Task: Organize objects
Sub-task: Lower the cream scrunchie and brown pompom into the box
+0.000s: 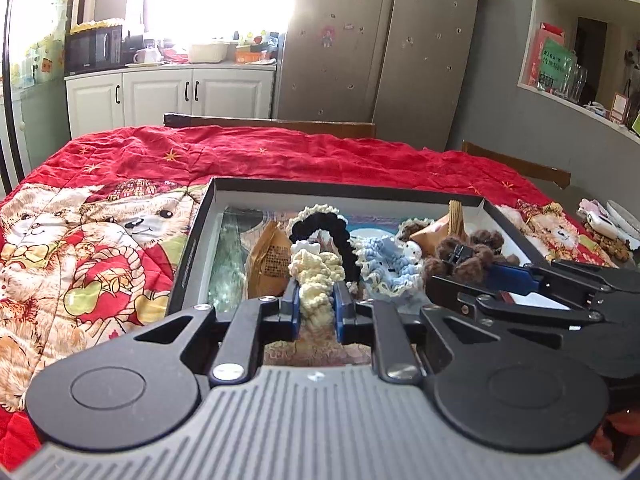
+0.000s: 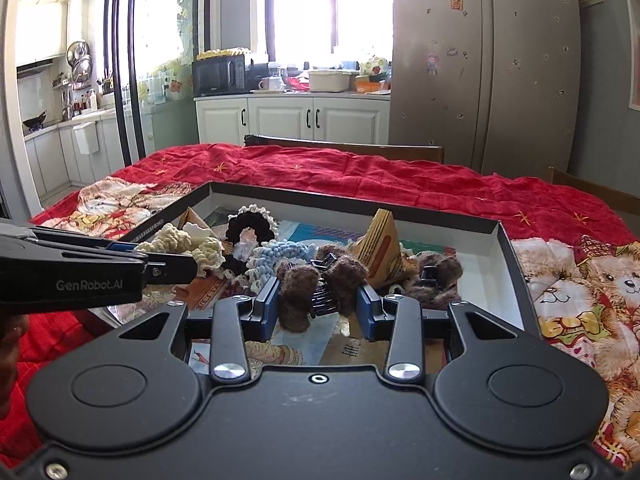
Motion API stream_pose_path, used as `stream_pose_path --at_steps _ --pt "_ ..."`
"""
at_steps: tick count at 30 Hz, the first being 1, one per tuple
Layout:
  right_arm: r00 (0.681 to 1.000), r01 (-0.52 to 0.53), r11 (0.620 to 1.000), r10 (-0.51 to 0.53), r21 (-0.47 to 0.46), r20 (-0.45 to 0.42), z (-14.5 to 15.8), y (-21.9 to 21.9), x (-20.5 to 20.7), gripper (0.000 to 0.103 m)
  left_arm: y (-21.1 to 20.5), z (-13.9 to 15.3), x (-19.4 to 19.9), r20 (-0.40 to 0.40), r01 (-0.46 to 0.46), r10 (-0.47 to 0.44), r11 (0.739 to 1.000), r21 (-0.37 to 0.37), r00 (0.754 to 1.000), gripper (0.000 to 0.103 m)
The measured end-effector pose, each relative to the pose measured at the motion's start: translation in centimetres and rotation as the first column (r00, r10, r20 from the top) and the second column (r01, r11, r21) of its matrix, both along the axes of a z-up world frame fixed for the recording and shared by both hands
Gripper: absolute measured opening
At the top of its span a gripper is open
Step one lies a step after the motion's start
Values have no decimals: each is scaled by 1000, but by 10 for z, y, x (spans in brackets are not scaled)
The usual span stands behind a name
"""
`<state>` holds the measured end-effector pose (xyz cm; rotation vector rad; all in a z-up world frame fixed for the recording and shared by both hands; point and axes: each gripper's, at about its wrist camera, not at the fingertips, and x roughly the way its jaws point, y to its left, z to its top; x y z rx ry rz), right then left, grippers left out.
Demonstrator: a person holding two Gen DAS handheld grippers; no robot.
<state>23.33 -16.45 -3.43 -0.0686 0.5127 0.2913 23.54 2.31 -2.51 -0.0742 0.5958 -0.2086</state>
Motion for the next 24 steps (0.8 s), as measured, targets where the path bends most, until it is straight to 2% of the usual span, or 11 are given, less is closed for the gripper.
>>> stream_pose_path --at_steps 15,21,24 --pt "998 -7 999 4 -41 -63 -12 9 11 38 0 -11 8 -48 -8 8 1000 11 999 24" --pt "997 -14 999 10 -46 -83 -13 10 13 40 0 -13 10 -62 -13 14 1000 18 998 32" --pt "996 -15 999 11 -47 -93 -14 10 14 40 1 -14 10 -69 -15 16 1000 14 998 45"
